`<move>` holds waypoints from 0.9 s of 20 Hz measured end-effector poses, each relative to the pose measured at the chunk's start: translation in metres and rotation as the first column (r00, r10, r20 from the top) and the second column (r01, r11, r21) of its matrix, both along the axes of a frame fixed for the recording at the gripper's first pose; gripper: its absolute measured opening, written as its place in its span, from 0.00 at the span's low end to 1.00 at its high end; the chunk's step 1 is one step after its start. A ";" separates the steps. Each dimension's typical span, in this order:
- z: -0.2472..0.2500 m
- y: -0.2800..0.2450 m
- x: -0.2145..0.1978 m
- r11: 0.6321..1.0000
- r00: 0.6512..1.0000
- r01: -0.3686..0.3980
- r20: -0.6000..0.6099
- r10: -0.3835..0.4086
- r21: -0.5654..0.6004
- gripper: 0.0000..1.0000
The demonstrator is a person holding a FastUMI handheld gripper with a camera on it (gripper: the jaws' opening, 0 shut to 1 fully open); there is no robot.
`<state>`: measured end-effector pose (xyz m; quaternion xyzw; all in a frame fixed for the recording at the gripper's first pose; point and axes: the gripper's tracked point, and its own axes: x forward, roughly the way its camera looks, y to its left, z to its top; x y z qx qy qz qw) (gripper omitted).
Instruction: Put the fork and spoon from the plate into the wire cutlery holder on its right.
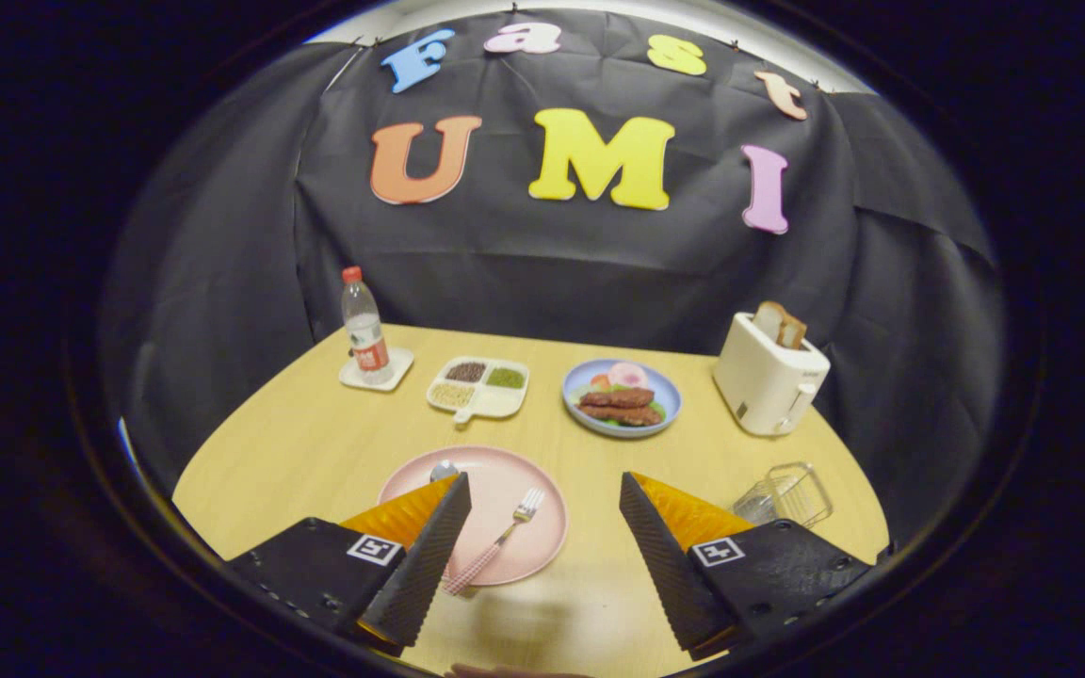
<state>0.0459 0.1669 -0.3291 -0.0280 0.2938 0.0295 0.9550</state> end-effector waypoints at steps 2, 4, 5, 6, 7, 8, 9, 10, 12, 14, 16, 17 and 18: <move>-0.028 0.008 0.004 1.000 0.998 0.012 -0.056 -0.012 0.002 0.94; -0.054 0.015 0.006 1.000 0.994 0.028 -0.110 -0.027 0.008 0.91; -0.067 0.020 0.007 0.999 0.990 0.041 -0.138 -0.040 0.003 0.91; -0.077 0.023 0.009 0.999 0.986 0.053 -0.161 -0.052 0.003 0.85; -0.088 0.026 0.009 0.998 0.980 0.064 -0.187 -0.062 0.006 0.81; -0.097 0.028 0.010 0.997 0.974 0.077 -0.213 -0.073 0.014 0.77; -0.106 0.030 0.011 0.996 0.967 0.085 -0.242 -0.080 0.011 0.74; -0.112 0.034 0.014 0.996 0.964 0.084 -0.254 -0.080 0.007 0.70; -0.126 0.035 0.011 0.995 0.952 0.101 -0.292 -0.095 0.006 0.64; -0.139 0.032 0.007 0.991 0.938 0.131 -0.323 -0.121 0.009 0.56; -0.141 0.033 0.006 0.989 0.933 0.142 -0.337 -0.125 0.027 0.50; -0.144 0.032 0.006 0.989 0.932 0.147 -0.337 -0.130 0.023 0.46; -0.145 0.036 0.004 0.989 0.930 0.144 -0.346 -0.123 0.035 0.41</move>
